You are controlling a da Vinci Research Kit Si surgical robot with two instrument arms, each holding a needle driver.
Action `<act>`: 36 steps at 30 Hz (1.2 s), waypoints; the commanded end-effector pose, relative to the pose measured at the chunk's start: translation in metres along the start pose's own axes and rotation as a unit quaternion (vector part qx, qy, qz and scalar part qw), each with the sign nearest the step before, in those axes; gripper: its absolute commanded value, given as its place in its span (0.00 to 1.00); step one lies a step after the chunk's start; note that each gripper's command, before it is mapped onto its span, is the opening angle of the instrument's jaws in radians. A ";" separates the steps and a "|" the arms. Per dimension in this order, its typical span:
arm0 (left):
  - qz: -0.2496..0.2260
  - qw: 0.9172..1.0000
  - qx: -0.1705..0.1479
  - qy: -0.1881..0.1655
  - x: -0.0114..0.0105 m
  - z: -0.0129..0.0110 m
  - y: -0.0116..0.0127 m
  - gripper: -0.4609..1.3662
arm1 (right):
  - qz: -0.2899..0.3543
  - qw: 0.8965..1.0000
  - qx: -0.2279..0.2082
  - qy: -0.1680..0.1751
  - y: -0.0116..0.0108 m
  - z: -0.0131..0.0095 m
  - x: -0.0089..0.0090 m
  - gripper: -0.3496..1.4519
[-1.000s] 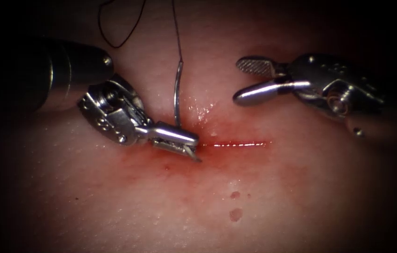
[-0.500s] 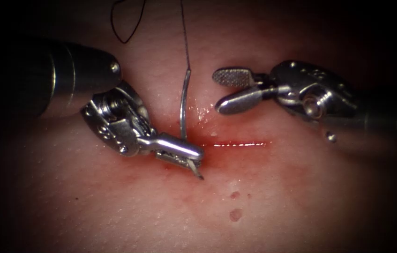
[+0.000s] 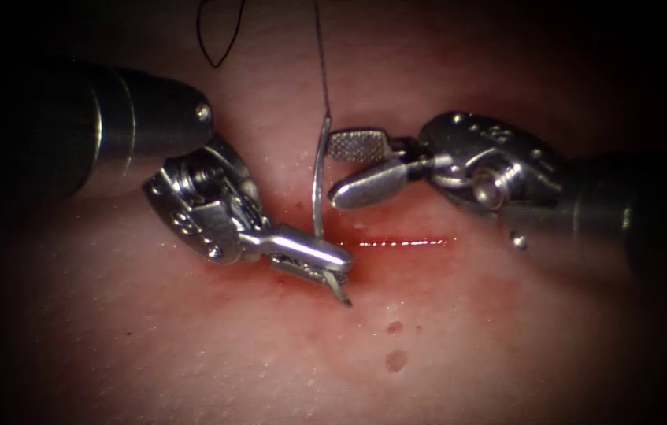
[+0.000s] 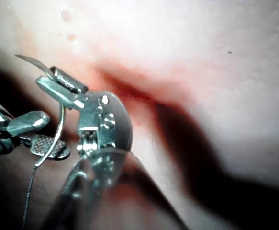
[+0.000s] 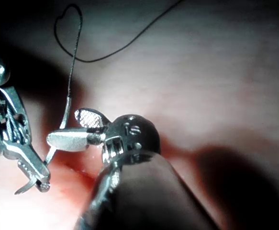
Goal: Wound Closure
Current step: Hand the needle from the left to the right hand
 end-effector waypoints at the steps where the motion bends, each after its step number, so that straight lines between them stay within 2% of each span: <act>1: 0.002 1.000 -0.002 0.000 0.0001 0.0001 0.0000 0.06 | 0.002 1.000 0.005 0.002 0.0000 0.0001 0.0000 0.79; 15: 0.006 1.000 0.002 -0.002 0.0005 0.0002 -0.0006 0.06 | 0.019 1.000 0.014 0.000 0.0000 0.0010 -0.0003 0.75; 29: 0.006 1.000 0.003 -0.008 0.0004 0.0006 -0.0006 0.06 | 0.033 0.999 0.023 0.017 -0.0006 0.0011 0.0000 0.73; 36: 0.008 1.000 0.006 -0.010 0.0004 0.0007 -0.0006 0.06 | 0.049 0.998 0.026 0.021 -0.0009 0.0012 0.0000 0.67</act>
